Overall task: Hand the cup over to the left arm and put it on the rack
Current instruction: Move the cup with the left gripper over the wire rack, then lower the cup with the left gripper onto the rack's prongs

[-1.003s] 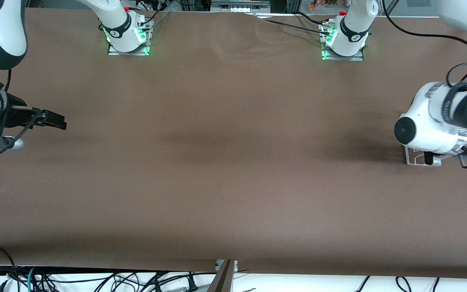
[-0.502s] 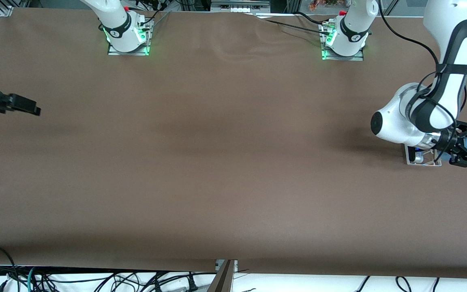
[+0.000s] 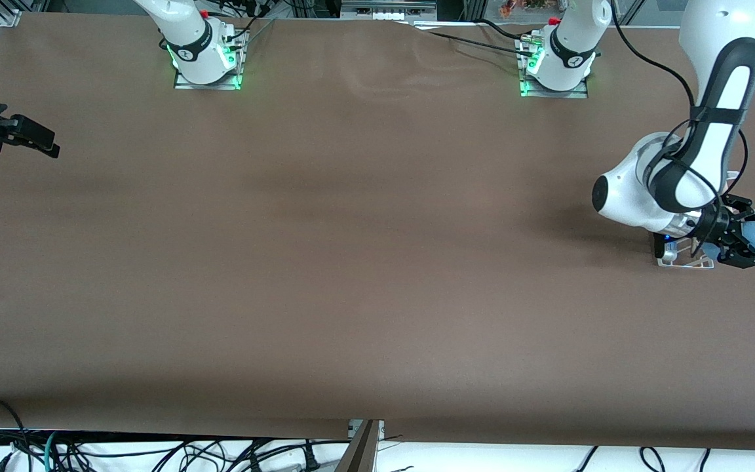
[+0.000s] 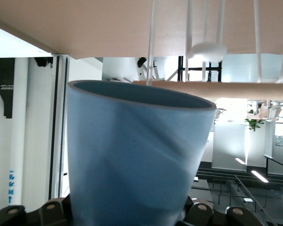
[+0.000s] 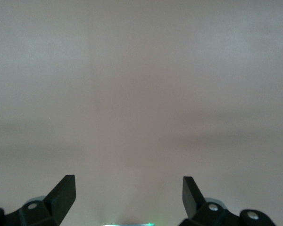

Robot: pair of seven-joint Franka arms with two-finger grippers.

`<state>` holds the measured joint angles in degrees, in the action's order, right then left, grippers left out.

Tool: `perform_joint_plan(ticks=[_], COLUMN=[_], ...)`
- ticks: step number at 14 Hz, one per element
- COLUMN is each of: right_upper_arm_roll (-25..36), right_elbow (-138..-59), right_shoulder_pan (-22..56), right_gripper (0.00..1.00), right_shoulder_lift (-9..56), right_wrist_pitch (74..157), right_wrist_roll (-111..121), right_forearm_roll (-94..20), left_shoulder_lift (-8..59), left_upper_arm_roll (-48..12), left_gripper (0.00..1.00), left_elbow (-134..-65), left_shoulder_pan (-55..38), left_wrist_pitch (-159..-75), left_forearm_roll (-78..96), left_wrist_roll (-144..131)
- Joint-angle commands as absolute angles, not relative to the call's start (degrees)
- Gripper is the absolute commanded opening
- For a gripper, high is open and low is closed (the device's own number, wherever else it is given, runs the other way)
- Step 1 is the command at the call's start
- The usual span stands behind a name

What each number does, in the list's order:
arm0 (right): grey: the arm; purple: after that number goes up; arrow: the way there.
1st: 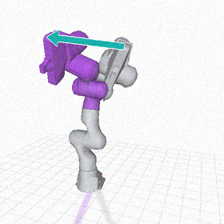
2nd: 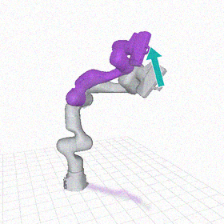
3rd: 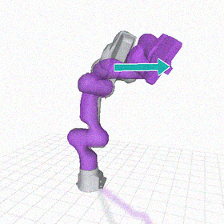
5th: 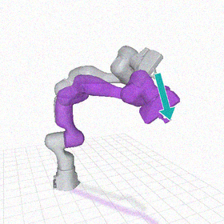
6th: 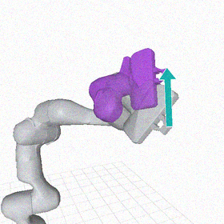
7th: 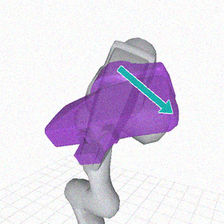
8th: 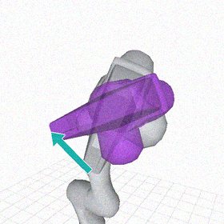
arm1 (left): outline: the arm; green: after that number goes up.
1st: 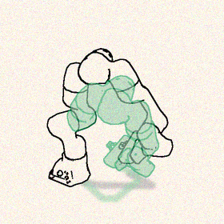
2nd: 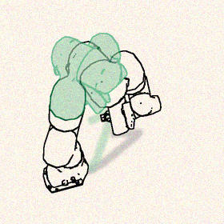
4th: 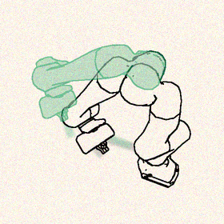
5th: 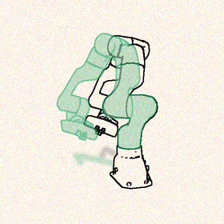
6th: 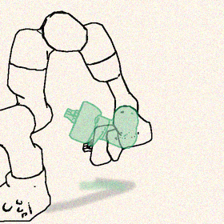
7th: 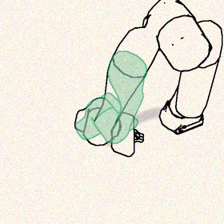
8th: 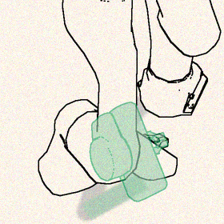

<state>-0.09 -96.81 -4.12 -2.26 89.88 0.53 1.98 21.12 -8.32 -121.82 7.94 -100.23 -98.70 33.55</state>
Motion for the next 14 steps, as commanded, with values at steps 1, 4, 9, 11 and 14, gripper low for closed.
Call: perform_joint_plan(ticks=[1,4,9,11,14], right_upper_arm_roll=[-1.4,-1.1,1.4,2.0,2.1], right_elbow=[-99.1,-98.5,-95.5,-95.5,-93.9], right_shoulder_pan=[-6.2,-5.8,-2.6,-1.8,-2.4], right_gripper=[1.0,1.0,1.0,1.0,1.0], right_shoulder_lift=[-4.0,-3.6,-2.8,-2.8,-1.6], right_wrist_pitch=[90.8,90.7,90.9,90.3,86.9], right_wrist_roll=[0.4,1.1,1.1,1.1,1.1], right_forearm_roll=[0.8,0.8,1.3,1.4,0.8], left_shoulder_lift=[21.6,22.4,23.6,22.6,22.8], left_upper_arm_roll=[-8.2,-8.1,-8.0,-8.1,-8.0], left_gripper=[0.0,0.0,0.0,0.0,0.0], left_elbow=[-124.2,-124.4,-124.3,-123.8,-123.9], left_shoulder_pan=[7.7,8.0,8.5,8.5,8.6], left_wrist_pitch=[-99.8,-99.8,-99.8,-99.9,-99.9], left_forearm_roll=[-101.6,-102.4,-104.5,-104.3,-104.4], left_wrist_roll=[28.1,27.3,25.0,29.5,29.7])
